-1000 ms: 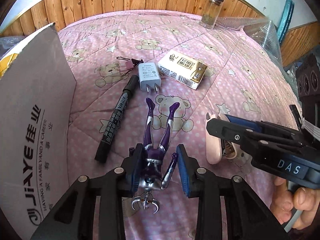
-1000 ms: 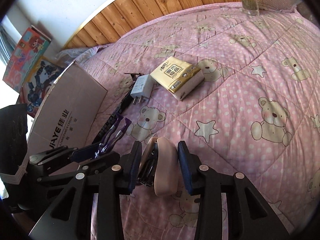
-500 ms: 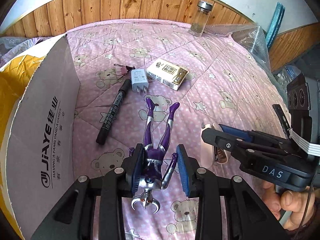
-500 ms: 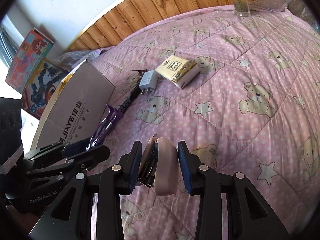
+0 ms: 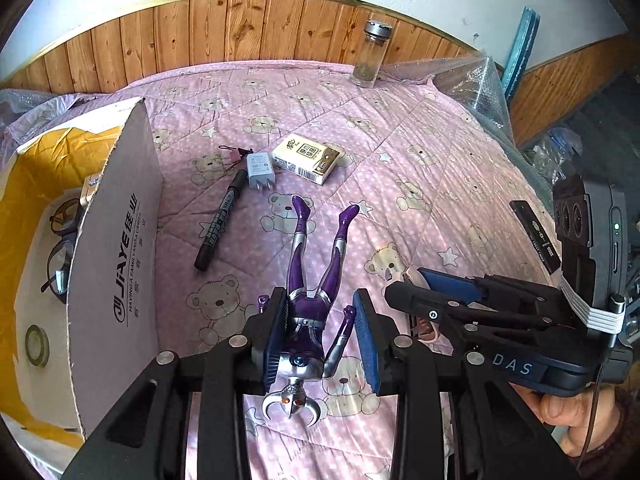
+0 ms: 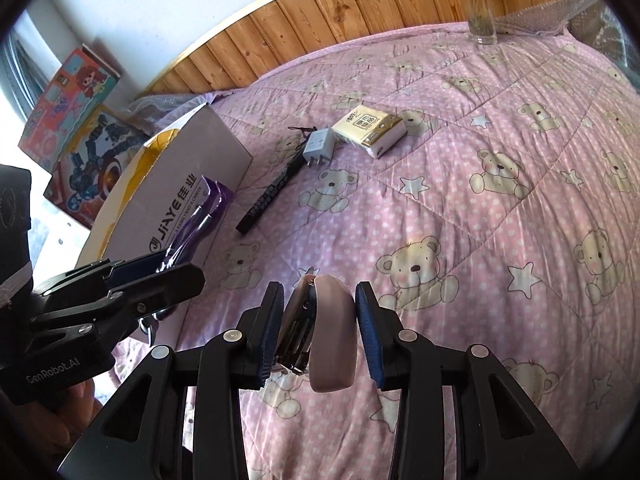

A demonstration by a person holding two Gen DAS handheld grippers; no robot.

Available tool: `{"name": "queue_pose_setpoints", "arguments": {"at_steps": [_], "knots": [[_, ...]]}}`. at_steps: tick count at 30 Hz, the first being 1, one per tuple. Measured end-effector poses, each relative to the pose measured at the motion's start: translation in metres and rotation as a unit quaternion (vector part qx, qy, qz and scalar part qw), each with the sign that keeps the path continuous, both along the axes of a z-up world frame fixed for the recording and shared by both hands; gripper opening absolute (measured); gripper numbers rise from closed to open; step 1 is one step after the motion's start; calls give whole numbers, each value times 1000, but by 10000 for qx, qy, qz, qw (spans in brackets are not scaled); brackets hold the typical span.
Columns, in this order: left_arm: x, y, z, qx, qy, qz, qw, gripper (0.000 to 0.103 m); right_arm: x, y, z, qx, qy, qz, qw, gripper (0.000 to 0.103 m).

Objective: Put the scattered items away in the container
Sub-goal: 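Carry the stapler and purple figure with both tools over the white box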

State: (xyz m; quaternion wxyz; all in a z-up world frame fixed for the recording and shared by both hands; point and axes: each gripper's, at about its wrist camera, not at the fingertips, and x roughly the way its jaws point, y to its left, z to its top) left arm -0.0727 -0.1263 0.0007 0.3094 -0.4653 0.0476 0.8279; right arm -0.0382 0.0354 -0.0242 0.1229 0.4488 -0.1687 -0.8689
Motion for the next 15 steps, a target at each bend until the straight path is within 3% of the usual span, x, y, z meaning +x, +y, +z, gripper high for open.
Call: {"name": "queue_pose_setpoints", "arguments": {"at_steps": [15], "knots": [[43, -26, 40, 337, 258, -95, 9991, 34, 38, -21, 41, 152, 334, 155, 9992, 38]]}}
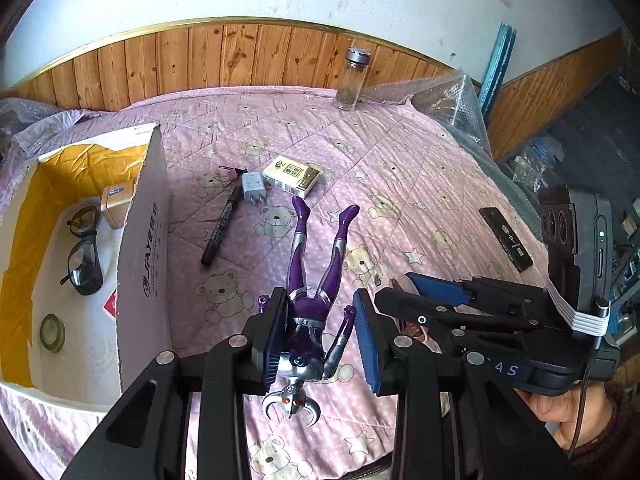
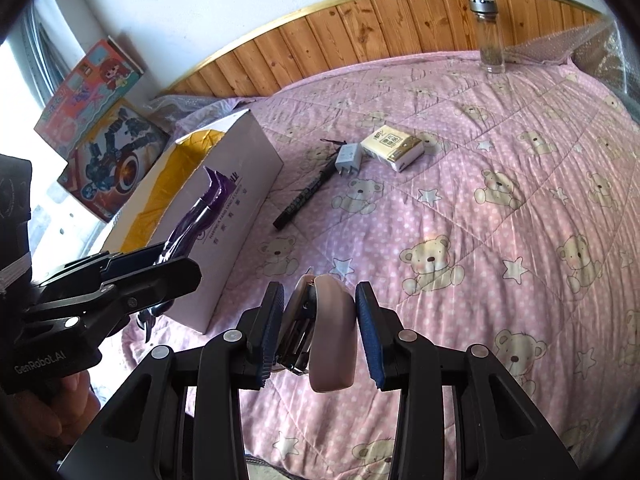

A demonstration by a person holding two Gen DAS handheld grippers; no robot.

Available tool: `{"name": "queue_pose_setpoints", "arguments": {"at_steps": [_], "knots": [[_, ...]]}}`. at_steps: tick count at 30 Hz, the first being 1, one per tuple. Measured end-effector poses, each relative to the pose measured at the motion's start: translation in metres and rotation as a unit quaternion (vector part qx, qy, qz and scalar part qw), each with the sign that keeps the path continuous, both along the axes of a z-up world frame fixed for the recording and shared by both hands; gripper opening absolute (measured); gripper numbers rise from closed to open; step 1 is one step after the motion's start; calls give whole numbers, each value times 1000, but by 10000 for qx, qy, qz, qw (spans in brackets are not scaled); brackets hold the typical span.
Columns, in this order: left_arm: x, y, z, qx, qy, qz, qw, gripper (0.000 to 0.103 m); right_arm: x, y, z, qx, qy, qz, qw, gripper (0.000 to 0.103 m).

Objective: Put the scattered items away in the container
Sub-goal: 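Carry the stapler and purple figure with both tools over the white box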

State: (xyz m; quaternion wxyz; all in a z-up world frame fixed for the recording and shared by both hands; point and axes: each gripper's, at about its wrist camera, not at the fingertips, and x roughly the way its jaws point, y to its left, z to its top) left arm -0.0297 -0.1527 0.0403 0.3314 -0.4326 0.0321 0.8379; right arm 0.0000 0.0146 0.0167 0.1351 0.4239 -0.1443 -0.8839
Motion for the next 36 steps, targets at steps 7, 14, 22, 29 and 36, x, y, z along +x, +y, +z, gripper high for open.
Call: {"name": "queue_pose_setpoints", "arguments": {"at_steps": [7, 14, 22, 29, 36], "knots": [[12, -21, 22, 239, 175, 94, 9995, 34, 10, -21, 26, 70, 241, 214, 9995, 38], [20, -48, 42, 463, 321, 243, 9981, 34, 17, -52, 55, 144, 515, 536, 9971, 38], [18, -86, 63, 712, 458, 524, 9950, 34, 15, -89, 79, 135, 729, 895, 9932, 38], [11, -116, 71, 841, 525, 769, 9921, 34, 7, -120, 95, 127, 864, 1188, 9891, 38], [-2, -147, 72, 941, 537, 1077, 9883, 34, -6, -145, 106, 158, 964, 1406, 9852, 38]]}}
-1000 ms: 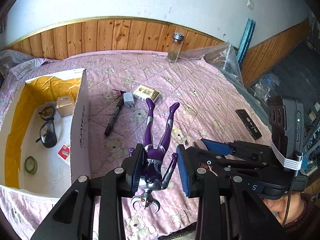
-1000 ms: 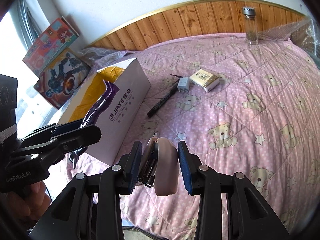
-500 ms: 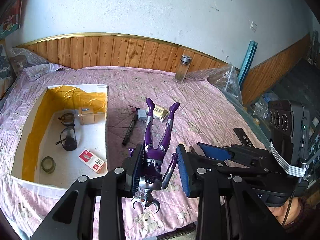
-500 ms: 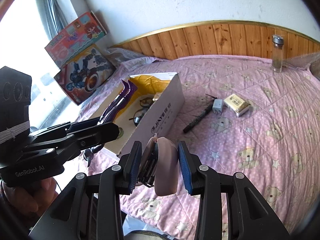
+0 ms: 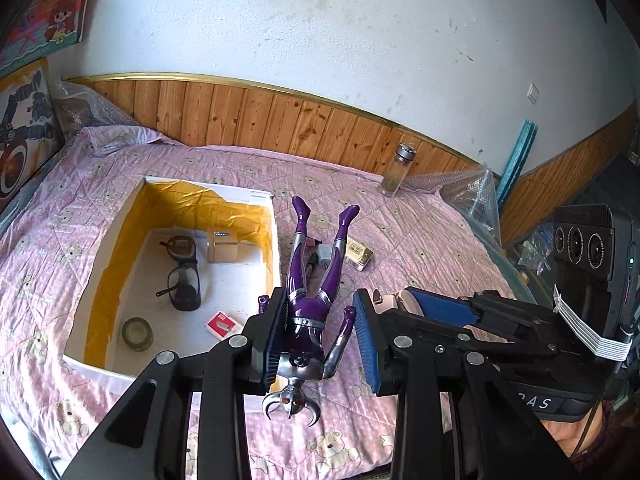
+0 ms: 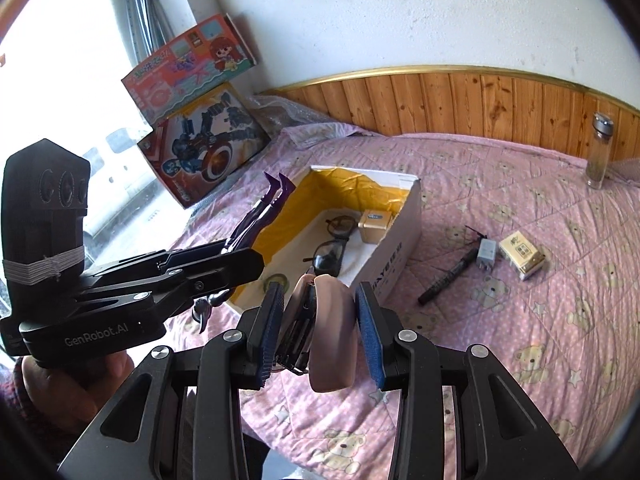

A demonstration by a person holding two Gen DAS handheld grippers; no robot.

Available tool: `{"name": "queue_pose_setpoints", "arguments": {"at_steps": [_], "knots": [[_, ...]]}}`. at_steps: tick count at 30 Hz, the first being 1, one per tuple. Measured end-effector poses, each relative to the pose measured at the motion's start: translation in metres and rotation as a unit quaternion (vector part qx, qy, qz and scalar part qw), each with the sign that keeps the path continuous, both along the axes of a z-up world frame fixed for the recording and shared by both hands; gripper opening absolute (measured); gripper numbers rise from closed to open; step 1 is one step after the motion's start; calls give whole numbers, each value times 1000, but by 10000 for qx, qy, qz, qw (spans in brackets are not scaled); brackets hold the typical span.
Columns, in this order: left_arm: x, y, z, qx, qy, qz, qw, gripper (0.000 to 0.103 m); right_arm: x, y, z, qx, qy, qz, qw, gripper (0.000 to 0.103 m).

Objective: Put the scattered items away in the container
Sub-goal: 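Carry the stapler and purple figure with both tools over the white box, then open both tools to drop the stapler and figure into the box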

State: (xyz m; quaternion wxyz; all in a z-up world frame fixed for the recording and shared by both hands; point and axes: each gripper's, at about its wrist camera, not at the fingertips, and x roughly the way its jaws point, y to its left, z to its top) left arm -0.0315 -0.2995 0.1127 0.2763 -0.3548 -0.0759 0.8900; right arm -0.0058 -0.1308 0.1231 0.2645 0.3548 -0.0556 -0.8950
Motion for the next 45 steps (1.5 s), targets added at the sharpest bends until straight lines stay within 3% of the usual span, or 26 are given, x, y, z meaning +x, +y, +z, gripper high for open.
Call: {"name": "queue_pose_setpoints", "arguments": {"at_steps": [21, 32, 45], "knots": [[-48, -56, -18, 22, -295, 628, 9976, 34, -62, -46, 2, 8, -26, 326, 9995, 38], [-79, -58, -43, -167, -804, 760, 9937, 34, -118, -58, -16, 121, -229, 404, 9988, 38], [-106, -55, -62, -75, -1378, 779, 9874, 35, -167, -77, -45, 350, -549, 520, 9965, 38]]}}
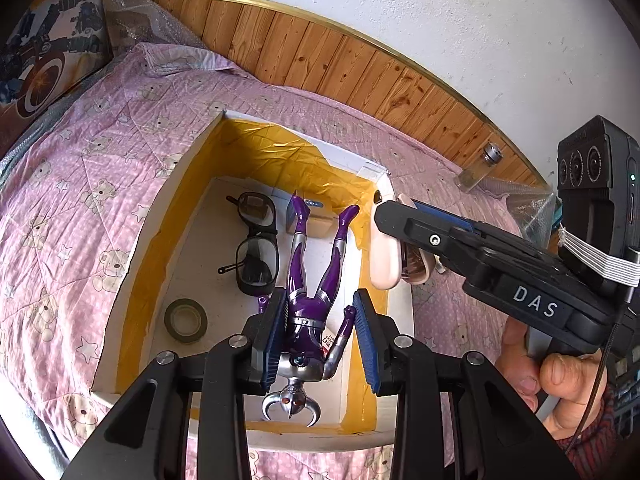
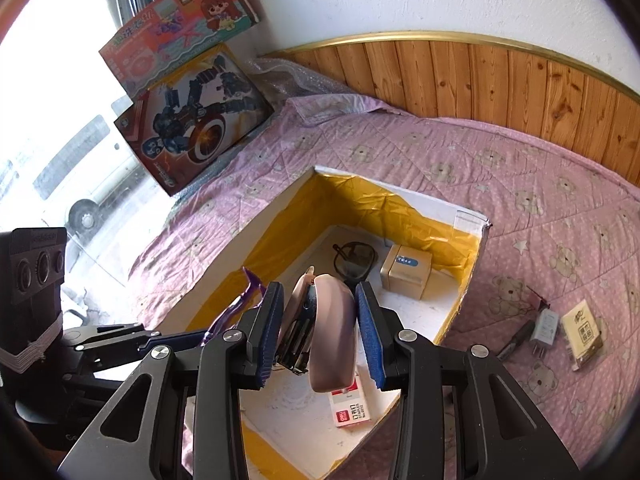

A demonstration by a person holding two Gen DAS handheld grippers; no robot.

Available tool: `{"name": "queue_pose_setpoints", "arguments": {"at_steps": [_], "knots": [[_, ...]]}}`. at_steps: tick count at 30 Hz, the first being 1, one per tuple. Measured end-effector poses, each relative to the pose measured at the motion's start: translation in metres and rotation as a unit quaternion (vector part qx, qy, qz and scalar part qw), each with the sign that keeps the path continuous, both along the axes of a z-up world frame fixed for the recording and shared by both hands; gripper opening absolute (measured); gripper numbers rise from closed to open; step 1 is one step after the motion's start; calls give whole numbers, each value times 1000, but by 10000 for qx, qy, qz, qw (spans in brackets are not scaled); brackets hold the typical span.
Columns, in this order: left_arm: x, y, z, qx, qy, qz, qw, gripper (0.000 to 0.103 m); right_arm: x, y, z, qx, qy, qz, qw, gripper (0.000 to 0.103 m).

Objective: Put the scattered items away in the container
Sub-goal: 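Open both tools to drop the stapler and figure into the box, then move both tools back toward the tissue pack and black marker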

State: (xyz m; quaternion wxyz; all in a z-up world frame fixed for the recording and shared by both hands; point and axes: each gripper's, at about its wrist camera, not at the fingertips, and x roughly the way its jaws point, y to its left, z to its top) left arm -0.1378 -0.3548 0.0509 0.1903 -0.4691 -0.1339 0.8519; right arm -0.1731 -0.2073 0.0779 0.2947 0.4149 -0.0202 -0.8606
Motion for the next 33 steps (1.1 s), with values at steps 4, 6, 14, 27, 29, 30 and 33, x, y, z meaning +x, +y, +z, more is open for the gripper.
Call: {"name": "queue_pose_setpoints", "arguments": {"at_steps": [4, 6, 14, 27, 29, 30, 33], "knots": [[-3, 5, -14, -212, -225, -39, 9995, 35, -12, -3, -10, 71, -125, -1, 9999, 38], [-2, 5, -23, -273, -339, -38, 9990, 35, -18, -4, -14, 125, -181, -4, 9998, 38], [-4, -1, -35, -278, -502, 43, 9983, 35, -37, -8, -29, 320, -349, -47, 9989, 38], [-6, -12, -41, -329, -673, 286, 9968, 56, -43, -7, -27, 497, -227, -173, 9984, 41], [-5, -15, -39, -298, -651, 304, 9970, 56, -41, -6, -26, 468, -260, -181, 9984, 41], [-4, -16, -38, -297, -645, 316, 9970, 56, -40, -6, -25, 469, -265, -180, 9984, 41], [0, -17, -34, -280, -624, 298, 9972, 56, -35, -7, -25, 471, -296, -177, 9983, 41]]}}
